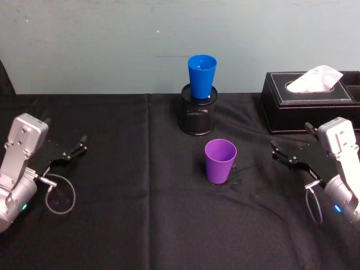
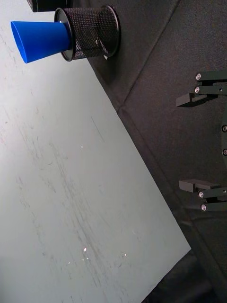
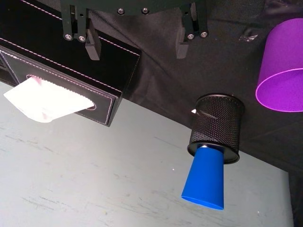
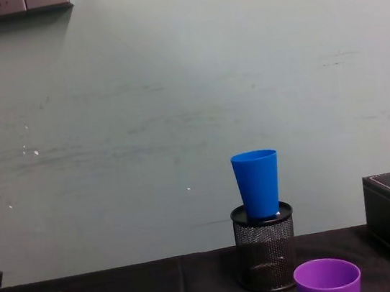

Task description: Pick up one cup with a gripper and tap it against the other cup.

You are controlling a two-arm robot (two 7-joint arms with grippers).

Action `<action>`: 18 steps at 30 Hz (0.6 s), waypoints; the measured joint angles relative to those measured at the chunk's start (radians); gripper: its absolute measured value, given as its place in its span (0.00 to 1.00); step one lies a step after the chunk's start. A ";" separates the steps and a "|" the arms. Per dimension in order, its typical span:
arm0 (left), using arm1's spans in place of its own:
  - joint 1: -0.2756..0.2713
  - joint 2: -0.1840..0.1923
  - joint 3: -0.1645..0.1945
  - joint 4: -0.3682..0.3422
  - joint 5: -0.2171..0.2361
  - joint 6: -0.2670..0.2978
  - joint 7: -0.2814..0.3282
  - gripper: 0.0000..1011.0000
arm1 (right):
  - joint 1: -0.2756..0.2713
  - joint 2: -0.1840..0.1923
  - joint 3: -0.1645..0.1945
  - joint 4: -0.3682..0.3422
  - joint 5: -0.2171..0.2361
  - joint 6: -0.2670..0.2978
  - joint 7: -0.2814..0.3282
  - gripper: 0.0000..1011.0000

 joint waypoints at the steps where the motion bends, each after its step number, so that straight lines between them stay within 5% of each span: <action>1: 0.000 0.000 0.000 0.000 0.000 0.000 0.000 0.99 | 0.000 0.000 0.000 0.000 0.000 0.000 0.000 0.99; 18: 0.000 0.000 0.000 0.000 0.000 0.000 0.000 0.99 | 0.000 0.000 0.000 0.000 0.000 0.000 0.000 0.99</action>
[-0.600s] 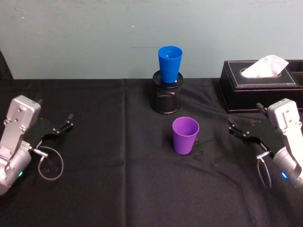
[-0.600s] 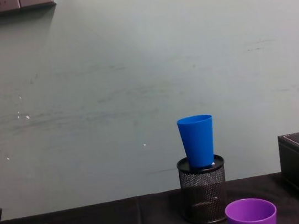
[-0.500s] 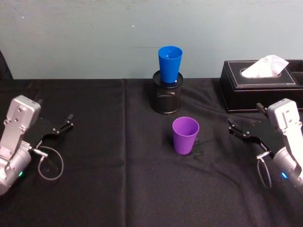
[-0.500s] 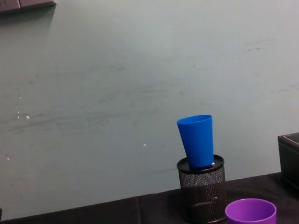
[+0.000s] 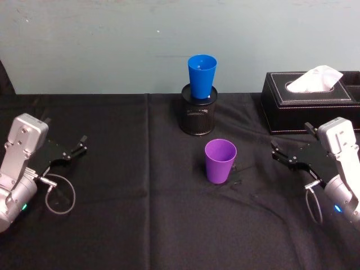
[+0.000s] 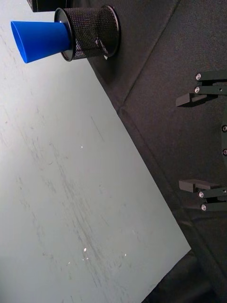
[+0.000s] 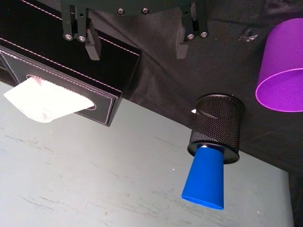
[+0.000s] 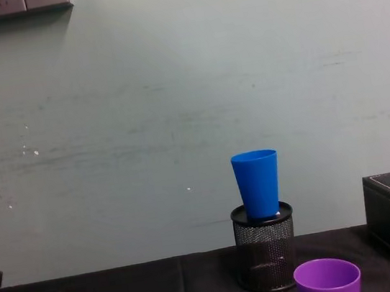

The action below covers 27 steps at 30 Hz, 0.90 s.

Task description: Pick up one cup with a gripper and tap it against the other cup.

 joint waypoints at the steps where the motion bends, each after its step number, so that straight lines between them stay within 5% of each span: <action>1: 0.000 0.000 0.000 0.000 0.000 0.000 0.000 0.99 | 0.000 0.000 0.000 0.000 0.000 0.000 0.000 0.99; 27: 0.000 0.000 0.000 0.000 0.000 0.000 0.000 0.99 | 0.000 0.000 0.000 0.000 0.000 0.000 0.000 0.99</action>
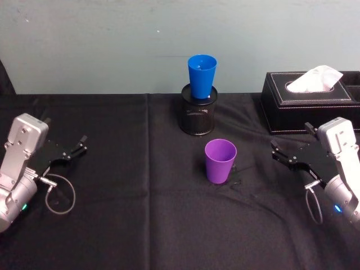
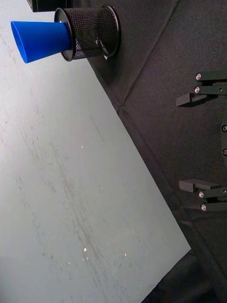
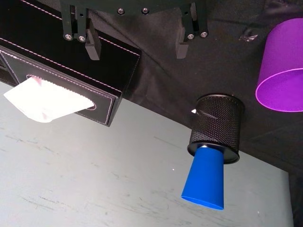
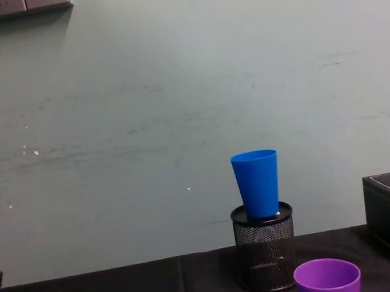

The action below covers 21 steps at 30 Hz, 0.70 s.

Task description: Pick up one cup with a gripper and tap it against the other cup.

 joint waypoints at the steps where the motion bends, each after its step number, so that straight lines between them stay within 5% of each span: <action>1: 0.000 0.000 0.000 0.000 0.000 0.000 0.000 0.99 | 0.000 0.000 0.000 0.000 0.000 0.000 0.000 0.99; 21: 0.000 0.000 0.000 0.000 0.000 0.000 0.000 0.99 | 0.000 0.000 0.000 0.000 0.000 0.000 0.000 0.99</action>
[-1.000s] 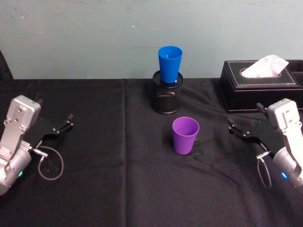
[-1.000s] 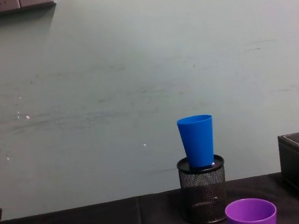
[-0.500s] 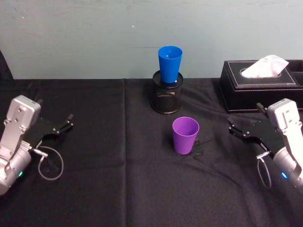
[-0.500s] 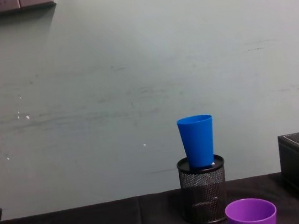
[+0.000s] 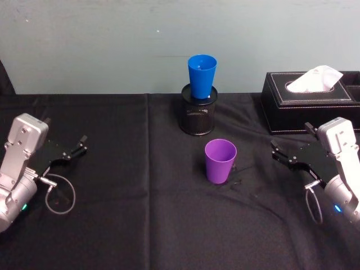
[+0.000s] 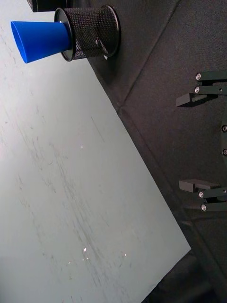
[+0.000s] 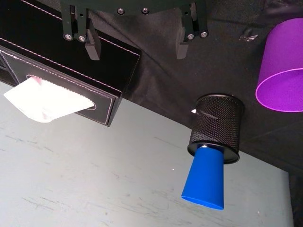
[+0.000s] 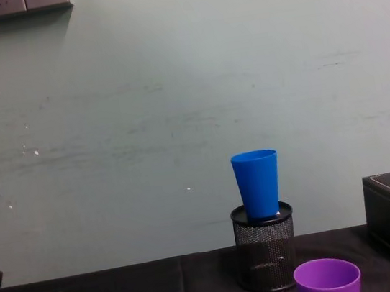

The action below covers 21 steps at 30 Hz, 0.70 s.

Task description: Pick up one cup with a gripper and tap it against the other cup.

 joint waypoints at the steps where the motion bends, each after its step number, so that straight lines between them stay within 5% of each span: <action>1: 0.000 0.000 0.000 0.000 0.000 0.000 0.000 0.99 | 0.000 0.000 0.000 0.000 0.000 0.000 0.000 0.99; 10: 0.000 0.000 0.000 0.000 0.000 0.000 0.000 0.99 | -0.033 0.020 0.011 -0.045 0.007 0.001 0.039 0.99; 21: 0.000 0.000 0.000 0.000 0.000 0.000 0.000 0.99 | -0.109 0.065 0.007 -0.148 0.079 0.024 0.220 0.99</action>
